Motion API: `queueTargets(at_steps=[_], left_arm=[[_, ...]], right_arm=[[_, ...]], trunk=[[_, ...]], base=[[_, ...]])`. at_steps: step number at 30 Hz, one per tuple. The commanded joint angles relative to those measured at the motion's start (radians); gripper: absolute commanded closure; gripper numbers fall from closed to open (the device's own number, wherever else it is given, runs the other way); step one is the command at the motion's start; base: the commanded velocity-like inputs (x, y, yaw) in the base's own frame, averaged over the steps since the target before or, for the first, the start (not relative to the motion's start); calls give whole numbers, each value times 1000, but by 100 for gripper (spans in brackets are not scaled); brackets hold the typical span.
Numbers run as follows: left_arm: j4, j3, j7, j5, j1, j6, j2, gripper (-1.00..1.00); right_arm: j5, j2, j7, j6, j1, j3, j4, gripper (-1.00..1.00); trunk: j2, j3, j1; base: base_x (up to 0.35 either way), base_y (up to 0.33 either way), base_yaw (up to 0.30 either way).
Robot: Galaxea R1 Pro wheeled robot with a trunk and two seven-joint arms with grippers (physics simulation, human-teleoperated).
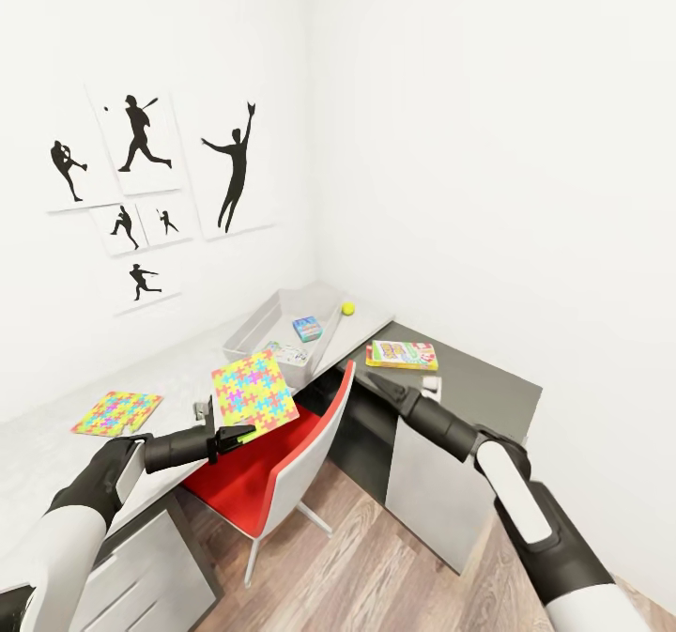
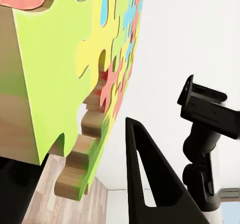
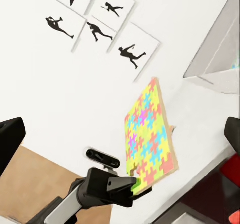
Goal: Put all the toys in the child's room - the three board games (two on the bed and one on the table), the two jigsaw puzzles on the table, and the tennis ball on the table - inside the toy box on the table in the child's room.
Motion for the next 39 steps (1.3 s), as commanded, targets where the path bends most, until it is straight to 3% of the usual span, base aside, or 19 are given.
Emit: queueTargets(at_steps=[1,26,39], left_arm=[[0,1,-2,1,-1,8,0,100],[-1,0,-3,3,-1,1,0,100],[-1,1,-3,3,-1,2,0,100]], right_arm=[[-7,0,-1,5,4,-8,-1,-100],[1,13,-8,6,12,-21,3,-100],[2,15,-9,5,12,-18,6,-100]], trunk=[[-2,-2,1],[-2,-2,1],[-2,-2,1]], base=[[0,0,0],[4,0,0],[267,0,0]])
